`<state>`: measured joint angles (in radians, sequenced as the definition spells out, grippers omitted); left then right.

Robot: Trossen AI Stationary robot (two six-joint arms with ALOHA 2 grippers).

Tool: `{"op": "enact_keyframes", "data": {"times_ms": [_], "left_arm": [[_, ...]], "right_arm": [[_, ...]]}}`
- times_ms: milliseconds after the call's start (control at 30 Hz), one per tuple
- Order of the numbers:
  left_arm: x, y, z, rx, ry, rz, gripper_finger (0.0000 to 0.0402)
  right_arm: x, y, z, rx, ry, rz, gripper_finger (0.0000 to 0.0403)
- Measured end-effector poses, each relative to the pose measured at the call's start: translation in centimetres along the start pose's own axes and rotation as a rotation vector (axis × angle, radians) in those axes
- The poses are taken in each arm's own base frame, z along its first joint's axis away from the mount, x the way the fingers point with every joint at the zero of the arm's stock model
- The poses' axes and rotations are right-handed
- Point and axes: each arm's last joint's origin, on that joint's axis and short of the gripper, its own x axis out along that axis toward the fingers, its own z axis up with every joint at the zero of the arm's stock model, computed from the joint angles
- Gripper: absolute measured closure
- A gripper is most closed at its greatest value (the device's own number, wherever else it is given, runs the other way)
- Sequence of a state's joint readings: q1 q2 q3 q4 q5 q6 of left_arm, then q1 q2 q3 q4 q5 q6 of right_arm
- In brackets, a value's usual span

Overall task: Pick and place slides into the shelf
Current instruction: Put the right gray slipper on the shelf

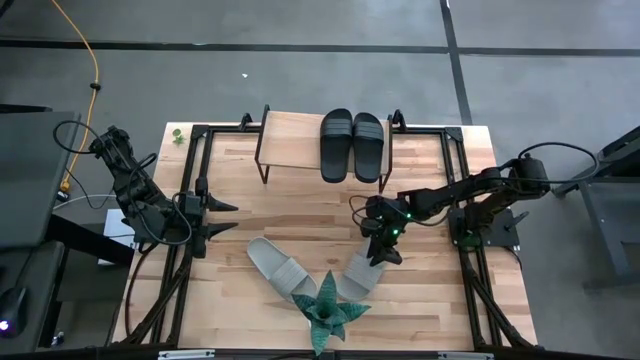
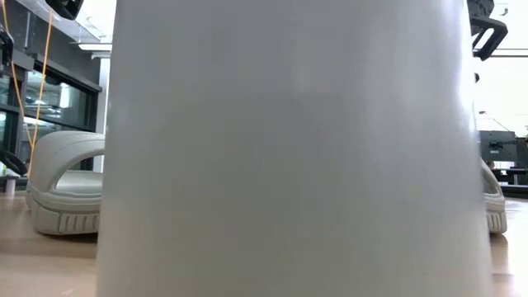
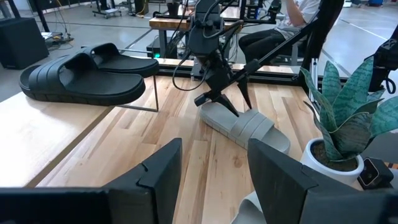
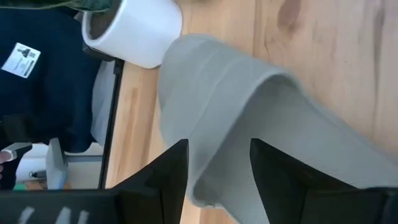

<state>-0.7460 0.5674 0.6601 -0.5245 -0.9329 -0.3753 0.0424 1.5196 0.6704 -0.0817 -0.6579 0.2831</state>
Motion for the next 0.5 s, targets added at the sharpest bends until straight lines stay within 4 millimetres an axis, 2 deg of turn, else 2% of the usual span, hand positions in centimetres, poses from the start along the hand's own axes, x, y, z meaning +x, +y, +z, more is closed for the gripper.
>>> {"op": "enact_keyframes", "data": {"times_ms": [500], "left_arm": [[0.00,0.00,0.00,0.000,0.000,0.000,0.0231]], "right_arm": [[0.56,0.59,0.13,-0.021,-0.023,-0.023,0.0240]]}}
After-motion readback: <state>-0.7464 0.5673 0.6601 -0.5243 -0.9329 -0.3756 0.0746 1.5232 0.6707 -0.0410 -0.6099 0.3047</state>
